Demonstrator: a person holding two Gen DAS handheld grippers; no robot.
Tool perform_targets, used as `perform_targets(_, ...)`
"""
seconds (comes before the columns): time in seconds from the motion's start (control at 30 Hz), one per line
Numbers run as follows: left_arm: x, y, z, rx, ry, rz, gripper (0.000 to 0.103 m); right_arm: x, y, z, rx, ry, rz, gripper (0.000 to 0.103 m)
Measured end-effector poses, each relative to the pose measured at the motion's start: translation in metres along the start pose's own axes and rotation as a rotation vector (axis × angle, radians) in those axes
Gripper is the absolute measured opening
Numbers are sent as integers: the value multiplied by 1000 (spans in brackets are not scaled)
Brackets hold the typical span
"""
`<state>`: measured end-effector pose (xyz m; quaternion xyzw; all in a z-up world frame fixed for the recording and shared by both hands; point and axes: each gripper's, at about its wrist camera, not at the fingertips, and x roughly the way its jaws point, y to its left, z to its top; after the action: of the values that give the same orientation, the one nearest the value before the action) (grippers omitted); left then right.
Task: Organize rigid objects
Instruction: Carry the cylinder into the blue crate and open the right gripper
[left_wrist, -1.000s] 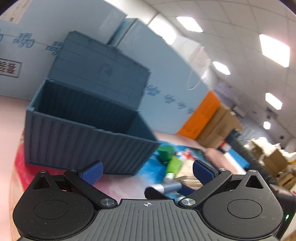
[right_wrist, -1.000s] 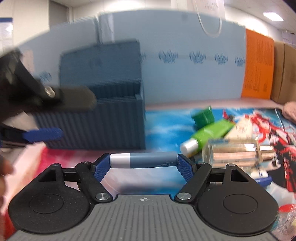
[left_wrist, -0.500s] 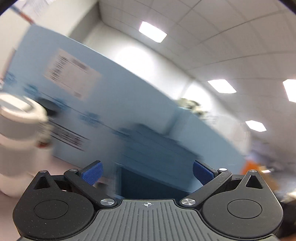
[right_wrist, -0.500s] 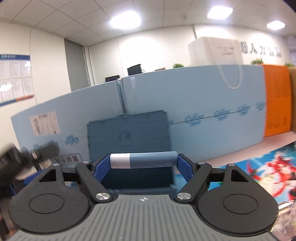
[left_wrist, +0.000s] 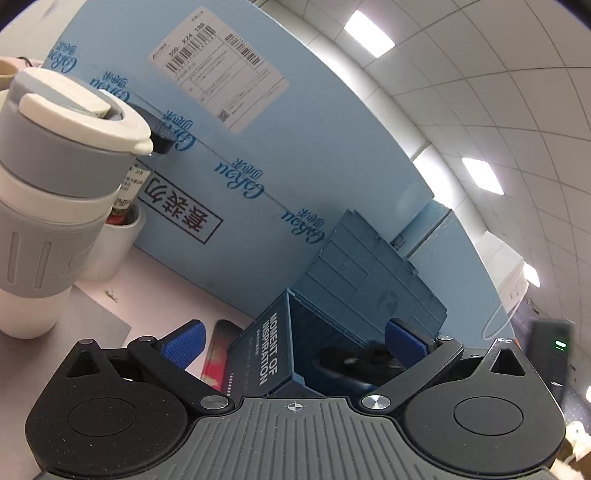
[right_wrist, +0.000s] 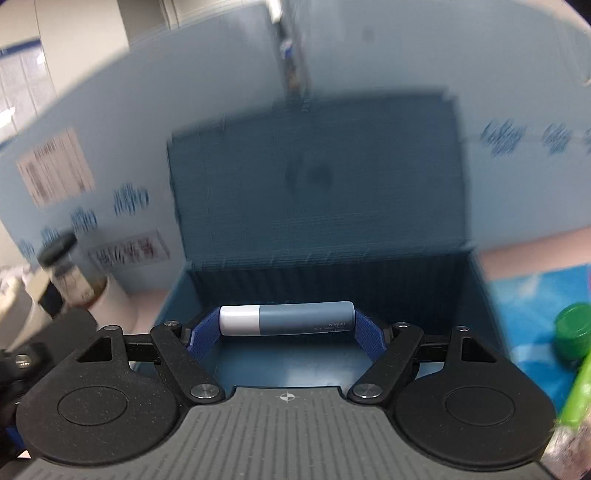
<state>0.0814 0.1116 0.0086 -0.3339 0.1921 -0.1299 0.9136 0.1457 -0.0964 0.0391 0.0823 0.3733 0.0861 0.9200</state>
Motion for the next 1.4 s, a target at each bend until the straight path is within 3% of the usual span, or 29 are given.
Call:
perform_targets(0.27,2,1,-1,-9,11,3,103,35,6,5,-25,156,-140,76)
perform_targets(0.4,3,-1,-1,-2,22,3,103,43,6,3,-81,183,-214,76)
perform_targets(0.67,7,-5,-5,30,48,19,103,52,8,3,-106,254,-216,76)
perform_targets(1.07,8,-4,-5,24,54,19,103,46,9,2,-88,235,-210,81)
perform_targets(1.4,0,-1,0,-11,15,-18,103,-28,8,20,-70,62,-112,91)
